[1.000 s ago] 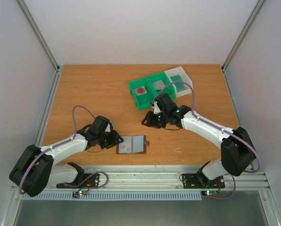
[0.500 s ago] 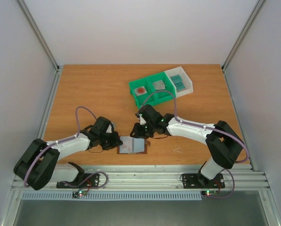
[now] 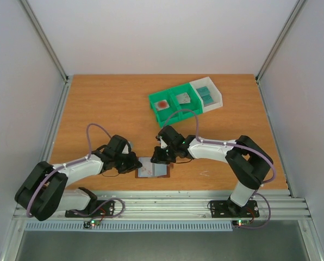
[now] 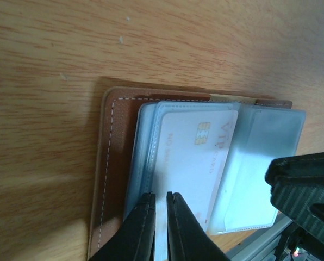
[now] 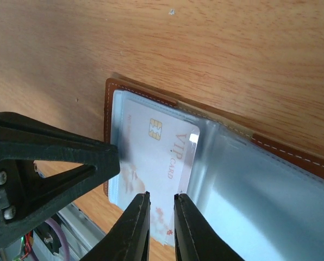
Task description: Take the credit cards out of the card holder
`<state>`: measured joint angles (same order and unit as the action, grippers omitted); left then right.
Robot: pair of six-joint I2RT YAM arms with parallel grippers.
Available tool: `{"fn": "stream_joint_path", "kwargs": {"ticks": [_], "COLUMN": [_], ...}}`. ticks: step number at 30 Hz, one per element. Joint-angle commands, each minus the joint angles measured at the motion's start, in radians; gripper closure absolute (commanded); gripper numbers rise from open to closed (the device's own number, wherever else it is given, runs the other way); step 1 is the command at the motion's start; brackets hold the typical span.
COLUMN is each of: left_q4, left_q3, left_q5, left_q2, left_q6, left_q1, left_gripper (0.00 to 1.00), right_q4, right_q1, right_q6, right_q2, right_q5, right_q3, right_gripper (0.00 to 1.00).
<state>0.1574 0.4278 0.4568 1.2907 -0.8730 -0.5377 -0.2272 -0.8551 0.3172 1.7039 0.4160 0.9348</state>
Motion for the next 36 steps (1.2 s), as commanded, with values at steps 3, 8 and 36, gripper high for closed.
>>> {"fn": "stream_joint_path", "kwargs": {"ticks": [3,8,36], "left_q4": [0.011,0.001,-0.022], "left_q3": [-0.013,-0.020,-0.058], "left_q5": [0.010,0.004,-0.009], "left_q2": [-0.064,-0.073,-0.019], "left_q6": [-0.009,-0.001,0.002], "left_q1": [0.002,0.002,0.002], "left_gripper": [0.88,0.88,1.00], "right_q4": [0.080,0.095,0.204], "right_q1": [-0.011,-0.011,-0.011], "right_q6": [0.004,0.018,0.052], "right_q2": [0.030,0.040,0.075], "right_q5": [0.010,0.018,0.040], "right_q3": [-0.031,-0.042,-0.099], "right_gripper": [0.86,0.87,0.86]}}
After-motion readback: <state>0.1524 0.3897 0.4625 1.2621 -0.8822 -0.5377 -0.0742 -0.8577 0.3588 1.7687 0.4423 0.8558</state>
